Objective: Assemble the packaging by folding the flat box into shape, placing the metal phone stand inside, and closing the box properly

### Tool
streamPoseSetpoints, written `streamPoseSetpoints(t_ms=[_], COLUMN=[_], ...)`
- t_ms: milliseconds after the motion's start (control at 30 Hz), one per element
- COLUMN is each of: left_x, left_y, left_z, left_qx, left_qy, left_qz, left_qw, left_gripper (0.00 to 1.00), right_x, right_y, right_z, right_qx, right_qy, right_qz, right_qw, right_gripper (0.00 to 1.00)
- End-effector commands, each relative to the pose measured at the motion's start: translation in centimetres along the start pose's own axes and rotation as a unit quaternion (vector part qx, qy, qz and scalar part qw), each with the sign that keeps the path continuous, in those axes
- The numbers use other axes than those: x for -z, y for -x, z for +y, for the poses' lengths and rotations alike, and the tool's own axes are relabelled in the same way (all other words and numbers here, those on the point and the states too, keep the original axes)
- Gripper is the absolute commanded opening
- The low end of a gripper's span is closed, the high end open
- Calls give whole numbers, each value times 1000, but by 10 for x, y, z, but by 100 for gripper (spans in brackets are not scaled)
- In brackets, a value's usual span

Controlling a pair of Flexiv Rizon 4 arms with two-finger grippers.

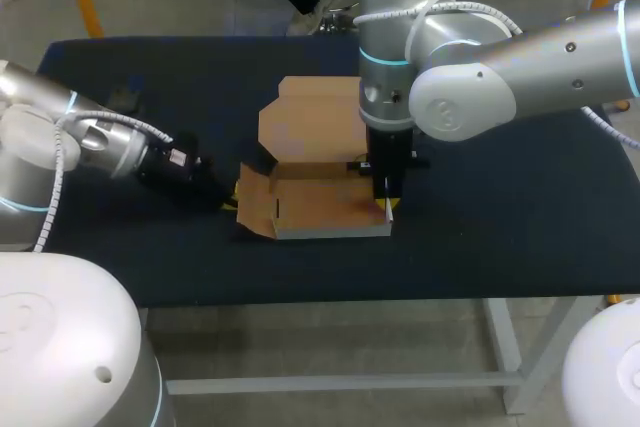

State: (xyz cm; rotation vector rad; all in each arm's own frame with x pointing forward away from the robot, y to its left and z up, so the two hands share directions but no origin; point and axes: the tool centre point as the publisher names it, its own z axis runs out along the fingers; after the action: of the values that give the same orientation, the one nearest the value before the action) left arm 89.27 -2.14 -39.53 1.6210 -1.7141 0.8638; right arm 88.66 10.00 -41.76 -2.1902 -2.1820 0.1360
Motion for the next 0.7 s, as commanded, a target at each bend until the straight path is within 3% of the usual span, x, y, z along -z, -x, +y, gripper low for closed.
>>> streamPoseSetpoints(t_ms=[33, 467, 700], left_x=[3, 0, -2], left_y=[-6, -24, -28], left_z=[-1, -1, 1], left_qx=[-2, 5, 14], left_qy=[0, 3, 4], left_qz=[-2, 4, 37], left_qw=[1000, 1000, 999], left_gripper=[23, 25, 30], right_x=[-1, -1, -1], right_y=[-1, -1, -1], right_z=[1, 1, 1], right_qx=[0, 0, 0], right_qy=[-2, -2, -2], right_qz=[-1, -1, -1], right_qw=[1000, 1000, 1000], right_gripper=[0, 0, 0])
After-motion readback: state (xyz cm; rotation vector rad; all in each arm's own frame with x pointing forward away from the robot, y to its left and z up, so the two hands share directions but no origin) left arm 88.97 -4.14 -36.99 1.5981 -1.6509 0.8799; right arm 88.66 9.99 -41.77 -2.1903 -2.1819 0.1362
